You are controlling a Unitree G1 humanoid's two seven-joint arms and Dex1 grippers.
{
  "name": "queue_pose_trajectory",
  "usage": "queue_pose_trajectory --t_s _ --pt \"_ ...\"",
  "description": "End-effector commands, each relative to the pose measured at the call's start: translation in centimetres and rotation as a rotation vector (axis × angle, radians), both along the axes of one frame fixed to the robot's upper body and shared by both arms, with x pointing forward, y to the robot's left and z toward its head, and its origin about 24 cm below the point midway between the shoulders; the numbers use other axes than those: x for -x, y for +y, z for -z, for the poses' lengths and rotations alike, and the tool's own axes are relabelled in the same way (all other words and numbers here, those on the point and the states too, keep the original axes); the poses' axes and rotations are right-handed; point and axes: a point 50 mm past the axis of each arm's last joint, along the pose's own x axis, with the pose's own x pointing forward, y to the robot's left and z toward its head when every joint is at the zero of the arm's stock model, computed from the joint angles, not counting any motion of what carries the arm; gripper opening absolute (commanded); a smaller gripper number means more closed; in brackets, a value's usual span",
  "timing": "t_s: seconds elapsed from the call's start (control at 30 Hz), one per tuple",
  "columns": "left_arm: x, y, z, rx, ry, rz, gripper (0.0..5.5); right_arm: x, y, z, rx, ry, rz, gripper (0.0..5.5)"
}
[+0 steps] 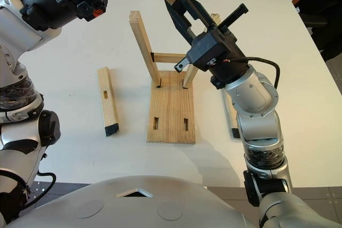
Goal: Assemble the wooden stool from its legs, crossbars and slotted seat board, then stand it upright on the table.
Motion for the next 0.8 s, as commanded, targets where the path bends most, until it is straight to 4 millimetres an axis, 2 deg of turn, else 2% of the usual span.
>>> queue_pose_trajectory --t_s 0.03,0.23,0.6,0.63,0.8 --pt "0.07 0.08 -0.51 -0.006 -0.043 -0.004 2.25 -0.19 -0.47 0.29 0.009 0.020 0.017 0.40" --pt "0.34 0.03 -0.25 -0.026 -0.071 0.005 1.36 -0.14 -0.43 0.43 0.020 0.025 0.015 0.40" --pt "0.45 0.47 -0.03 -0.061 -0.107 0.002 1.29 -0.29 -0.73 0.92 0.116 -0.011 0.061 0.40" --pt "0.44 0.48 -0.04 -0.061 -0.109 0.002 1.29 -0.32 -0.75 0.95 0.127 -0.023 0.071 0.77" --pt "0.40 0.60 -0.52 -0.050 -0.119 0.000 1.29 -0.51 -1.01 1.13 0.168 -0.063 0.114 1.13"
